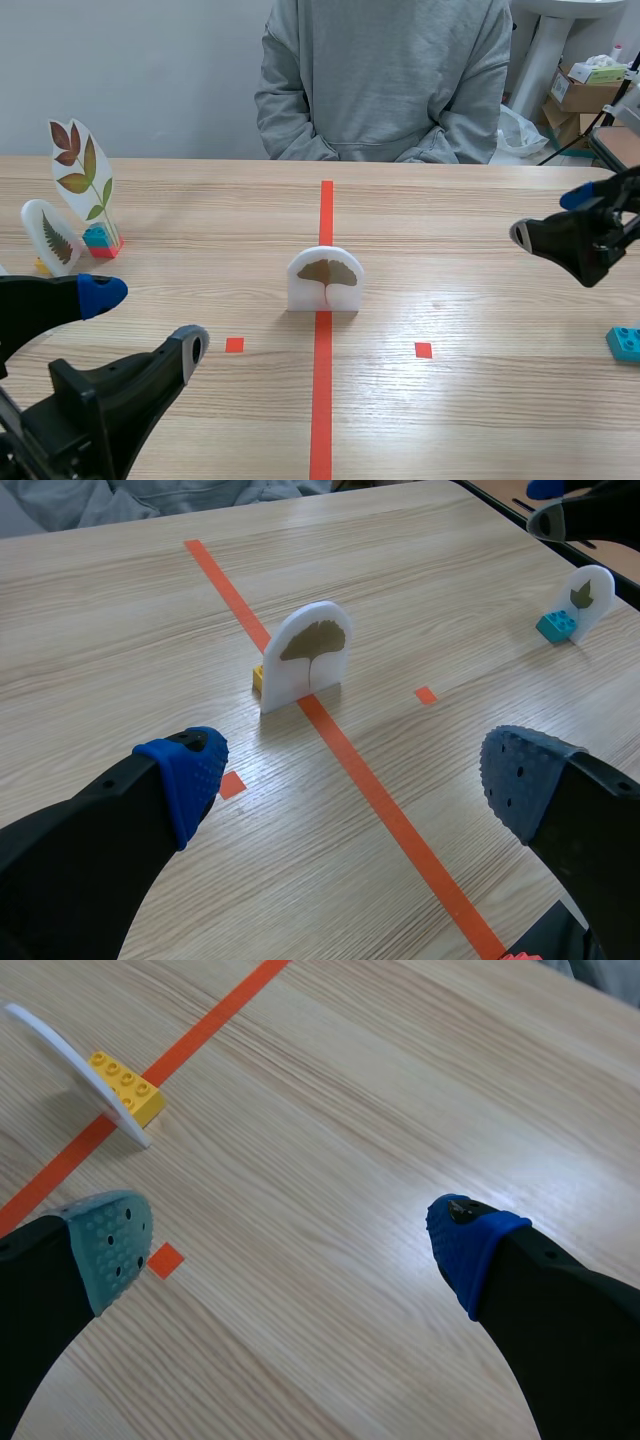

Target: Do the leaf sorting experiment

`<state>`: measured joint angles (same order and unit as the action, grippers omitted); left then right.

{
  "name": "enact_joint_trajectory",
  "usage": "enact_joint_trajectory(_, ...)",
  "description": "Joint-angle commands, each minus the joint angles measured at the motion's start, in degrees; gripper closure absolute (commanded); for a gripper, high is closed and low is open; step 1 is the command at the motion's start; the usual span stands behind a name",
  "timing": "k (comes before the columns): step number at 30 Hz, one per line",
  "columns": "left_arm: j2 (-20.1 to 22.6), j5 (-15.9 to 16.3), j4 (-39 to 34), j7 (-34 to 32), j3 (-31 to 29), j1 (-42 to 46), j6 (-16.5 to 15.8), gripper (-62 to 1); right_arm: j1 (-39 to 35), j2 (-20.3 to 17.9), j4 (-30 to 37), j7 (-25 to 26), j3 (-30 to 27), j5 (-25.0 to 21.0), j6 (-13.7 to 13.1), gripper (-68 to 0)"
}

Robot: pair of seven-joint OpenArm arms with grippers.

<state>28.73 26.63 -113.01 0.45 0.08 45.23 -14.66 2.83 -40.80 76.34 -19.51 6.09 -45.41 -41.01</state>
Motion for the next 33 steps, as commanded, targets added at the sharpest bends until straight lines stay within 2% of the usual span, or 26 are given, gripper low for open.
enact_joint_trajectory(1,-0.13,0.2,-0.94,-0.83,-0.11,0.31,-0.13,-54.2,3.17,-0.63,0.5,1.09,1.73,0.35,-0.15,-56.0)
enact_joint_trajectory(4,-0.15,0.2,-0.94,-0.81,-0.11,0.31,-0.13,-54.2,6.93,-0.57,-0.46,1.29,7.34,1.05,-0.15,-56.0)
enact_joint_trajectory(9,-0.15,0.2,-0.94,-0.81,-0.11,0.31,-0.13,-54.2,12.59,0.76,-2.82,2.38,16.13,5.84,-0.17,-56.0)
enact_joint_trajectory(16,-0.31,0.2,-0.94,-0.83,-0.11,0.31,-0.13,-54.2,19.85,5.51,-8.85,5.38,24.85,12.85,-0.17,-56.0)
enact_joint_trajectory(28,-0.31,0.2,-0.94,-0.81,-0.11,0.31,-0.13,-54.2,27.43,15.02,-17.25,9.49,35.23,21.73,-0.13,-56.0)
enact_joint_trajectory(33,-0.31,0.2,-0.94,-0.83,-0.11,0.31,-0.13,-54.2,28.89,17.81,-20.22,11.08,37.62,23.89,1.22,-56.0)
